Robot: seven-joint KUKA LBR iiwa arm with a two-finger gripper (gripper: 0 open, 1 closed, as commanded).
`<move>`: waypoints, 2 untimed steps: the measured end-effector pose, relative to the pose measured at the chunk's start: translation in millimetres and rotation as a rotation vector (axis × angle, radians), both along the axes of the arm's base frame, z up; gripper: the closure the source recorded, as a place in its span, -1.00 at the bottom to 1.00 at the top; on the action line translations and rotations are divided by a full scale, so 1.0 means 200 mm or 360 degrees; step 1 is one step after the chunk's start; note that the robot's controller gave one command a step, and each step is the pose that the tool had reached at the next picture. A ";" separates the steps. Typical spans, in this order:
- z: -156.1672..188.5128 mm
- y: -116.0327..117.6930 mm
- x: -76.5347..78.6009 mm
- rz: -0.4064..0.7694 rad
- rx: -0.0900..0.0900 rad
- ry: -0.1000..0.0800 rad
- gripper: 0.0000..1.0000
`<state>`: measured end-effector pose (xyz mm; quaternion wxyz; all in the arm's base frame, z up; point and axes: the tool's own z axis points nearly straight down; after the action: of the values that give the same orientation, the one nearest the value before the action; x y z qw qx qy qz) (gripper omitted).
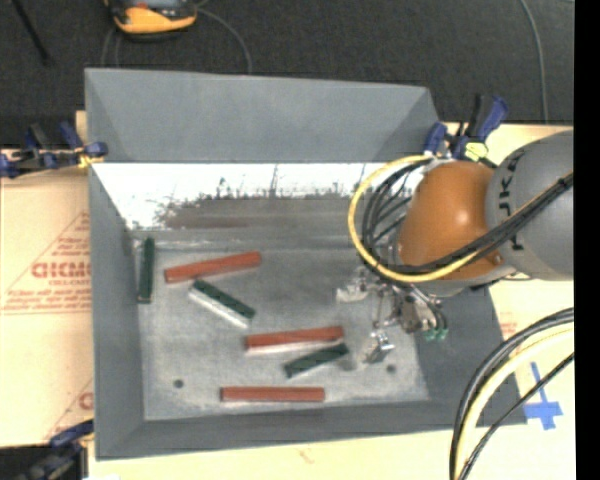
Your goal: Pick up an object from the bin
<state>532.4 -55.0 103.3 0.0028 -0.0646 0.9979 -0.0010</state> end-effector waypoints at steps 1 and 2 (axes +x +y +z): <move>-0.12 0.38 -0.11 0.0008 -0.0006 0.0001 1.00; -0.12 0.38 -0.11 0.0010 -0.0006 0.0001 1.00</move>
Offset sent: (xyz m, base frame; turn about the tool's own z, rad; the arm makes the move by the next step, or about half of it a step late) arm 0.0000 0.0000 0.0000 0.0000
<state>511.2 20.9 79.2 0.0024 -0.0678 0.9977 -0.0028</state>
